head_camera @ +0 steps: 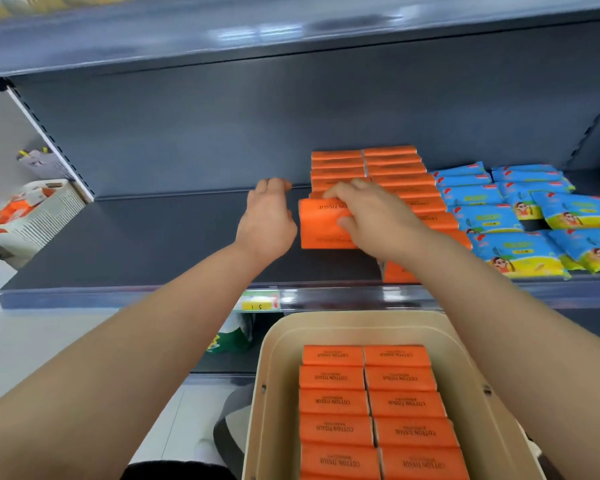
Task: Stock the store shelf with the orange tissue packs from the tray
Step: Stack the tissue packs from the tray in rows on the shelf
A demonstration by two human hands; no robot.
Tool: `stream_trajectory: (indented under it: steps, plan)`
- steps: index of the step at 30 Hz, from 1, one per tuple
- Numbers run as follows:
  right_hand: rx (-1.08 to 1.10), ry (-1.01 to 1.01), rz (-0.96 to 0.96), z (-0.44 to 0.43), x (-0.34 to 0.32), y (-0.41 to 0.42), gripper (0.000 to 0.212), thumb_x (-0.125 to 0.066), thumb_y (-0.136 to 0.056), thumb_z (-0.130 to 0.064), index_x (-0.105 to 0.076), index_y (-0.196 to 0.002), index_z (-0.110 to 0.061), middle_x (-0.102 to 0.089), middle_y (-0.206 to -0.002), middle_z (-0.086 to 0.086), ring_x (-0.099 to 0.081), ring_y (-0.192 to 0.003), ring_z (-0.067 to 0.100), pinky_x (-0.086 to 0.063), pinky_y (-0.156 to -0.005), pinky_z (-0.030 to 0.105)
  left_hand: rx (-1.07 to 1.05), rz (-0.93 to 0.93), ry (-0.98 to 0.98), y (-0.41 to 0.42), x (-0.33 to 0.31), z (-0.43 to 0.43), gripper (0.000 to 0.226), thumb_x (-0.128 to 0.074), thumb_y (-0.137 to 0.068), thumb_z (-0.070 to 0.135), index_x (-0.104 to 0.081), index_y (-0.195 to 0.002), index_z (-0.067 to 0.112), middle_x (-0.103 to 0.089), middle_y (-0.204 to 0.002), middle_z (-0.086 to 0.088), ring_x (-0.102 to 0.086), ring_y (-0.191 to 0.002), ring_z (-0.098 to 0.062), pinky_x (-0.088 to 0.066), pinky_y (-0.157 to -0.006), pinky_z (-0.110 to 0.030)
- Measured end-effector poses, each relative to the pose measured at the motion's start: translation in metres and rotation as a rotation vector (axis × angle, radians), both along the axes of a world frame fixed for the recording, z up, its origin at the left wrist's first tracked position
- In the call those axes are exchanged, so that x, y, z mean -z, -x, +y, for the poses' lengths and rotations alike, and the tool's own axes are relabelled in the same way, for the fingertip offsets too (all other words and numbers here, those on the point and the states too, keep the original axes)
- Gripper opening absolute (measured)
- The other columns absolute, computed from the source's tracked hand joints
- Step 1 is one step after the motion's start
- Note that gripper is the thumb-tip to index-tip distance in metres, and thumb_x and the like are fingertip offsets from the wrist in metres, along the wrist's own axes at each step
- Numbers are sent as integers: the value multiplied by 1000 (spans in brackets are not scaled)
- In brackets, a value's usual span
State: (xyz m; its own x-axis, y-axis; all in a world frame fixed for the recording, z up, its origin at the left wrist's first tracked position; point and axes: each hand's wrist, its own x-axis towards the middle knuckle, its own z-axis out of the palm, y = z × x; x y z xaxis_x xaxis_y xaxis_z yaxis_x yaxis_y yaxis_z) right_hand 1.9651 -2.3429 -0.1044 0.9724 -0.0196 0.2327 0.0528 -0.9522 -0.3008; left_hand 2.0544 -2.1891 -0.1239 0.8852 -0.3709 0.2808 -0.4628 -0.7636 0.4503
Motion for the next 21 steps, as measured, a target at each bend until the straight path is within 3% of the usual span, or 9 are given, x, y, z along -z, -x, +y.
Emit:
stream_trajectory:
  steps: [5, 11, 15, 21]
  plan:
    - [115, 118, 114, -4, 28, -42, 47, -52, -91, -9, -46, -132, -30, -47, -132, 2, -38, -125, 26, -33, -96, 45, 10, 125, -49, 1, 9, -3, 52, -43, -91, 1, -32, -141, 10, -43, -140, -9, -34, -129, -25, -39, -80, -34]
    - [286, 330, -12, -8, 50, -50, 50, -60, -84, -11, -47, -129, -26, -49, -124, 8, -39, -122, 30, -32, -91, 46, 90, 267, -107, -1, 29, -13, 43, -45, -89, 1, -35, -131, 5, -51, -130, -17, -48, -119, -31, -47, -91, -46]
    - [302, 342, 10, -12, 47, -45, 56, -65, -81, -11, -44, -132, -24, -47, -125, 8, -40, -120, 29, -33, -93, 49, 118, 316, -49, 2, 38, -23, 39, -44, -86, 1, -36, -124, 8, -59, -122, -14, -57, -106, -30, -50, -86, -49]
    - [126, 245, -220, -6, 44, 24, 48, -72, -77, -14, -58, -122, -22, -55, -121, 5, -50, -110, 30, -38, -83, 44, 28, 214, 20, 24, 33, -14, 54, -48, -90, 1, -28, -139, 6, -48, -137, -12, -42, -125, -28, -42, -88, -38]
